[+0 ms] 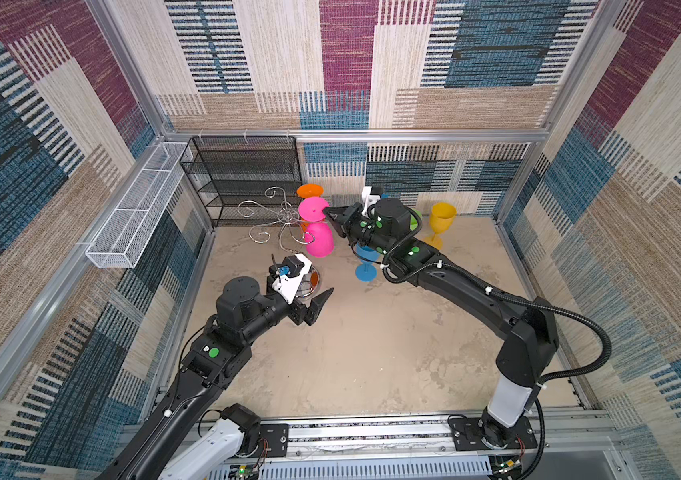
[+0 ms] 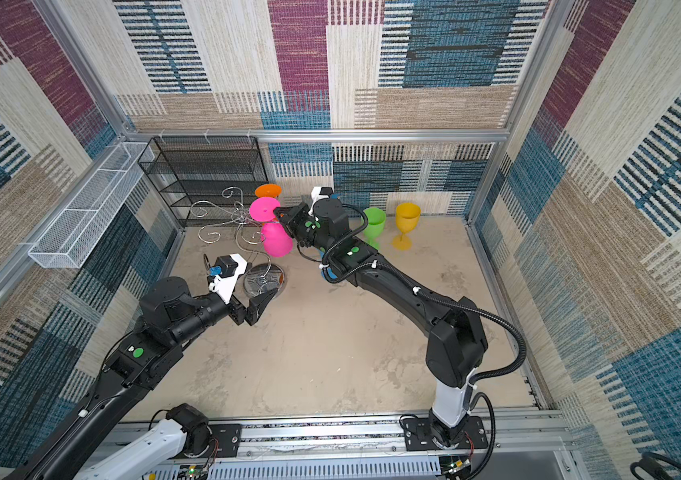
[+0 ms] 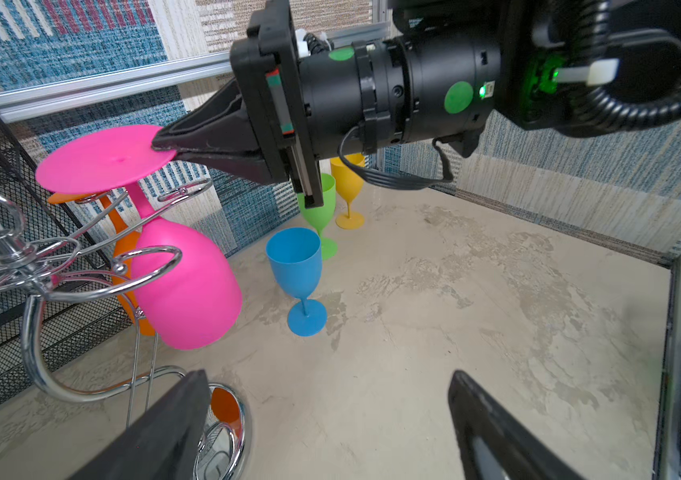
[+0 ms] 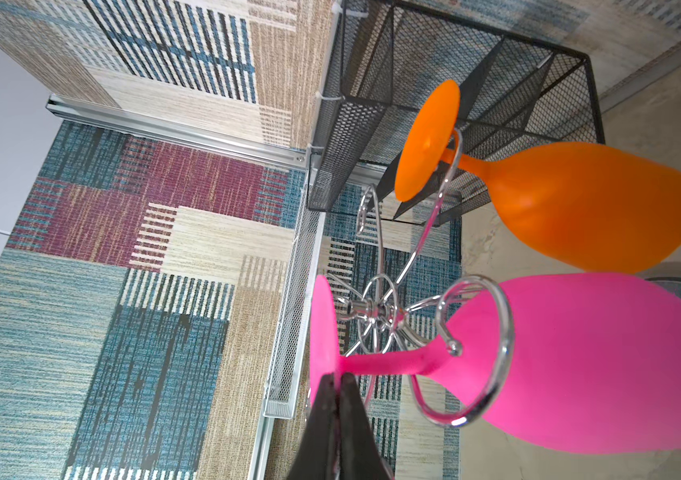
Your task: Take the wine glass off the wine glass rack
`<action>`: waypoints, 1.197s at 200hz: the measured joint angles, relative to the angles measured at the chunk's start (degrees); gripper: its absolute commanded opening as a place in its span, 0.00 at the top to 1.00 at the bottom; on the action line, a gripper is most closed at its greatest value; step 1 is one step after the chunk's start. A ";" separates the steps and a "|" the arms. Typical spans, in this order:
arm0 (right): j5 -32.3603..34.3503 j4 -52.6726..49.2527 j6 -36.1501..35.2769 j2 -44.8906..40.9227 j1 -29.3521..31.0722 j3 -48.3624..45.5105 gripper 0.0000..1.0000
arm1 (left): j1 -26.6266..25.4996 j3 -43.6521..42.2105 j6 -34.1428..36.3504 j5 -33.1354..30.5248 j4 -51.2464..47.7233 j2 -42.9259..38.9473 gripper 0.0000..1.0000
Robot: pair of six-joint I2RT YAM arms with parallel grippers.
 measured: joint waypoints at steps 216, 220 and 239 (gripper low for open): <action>7.28 -30.27 12.00 19.21 -0.42 40.46 1.00 | -0.11 0.00 0.04 -0.11 -0.22 -1.51 0.07; 7.28 -30.56 12.22 19.54 -0.44 40.79 1.00 | -0.11 0.00 0.04 -0.11 -0.22 -1.55 0.07; 7.13 -32.00 13.05 20.87 -0.70 42.32 1.00 | -0.13 0.00 0.04 -0.31 -0.22 -1.60 0.07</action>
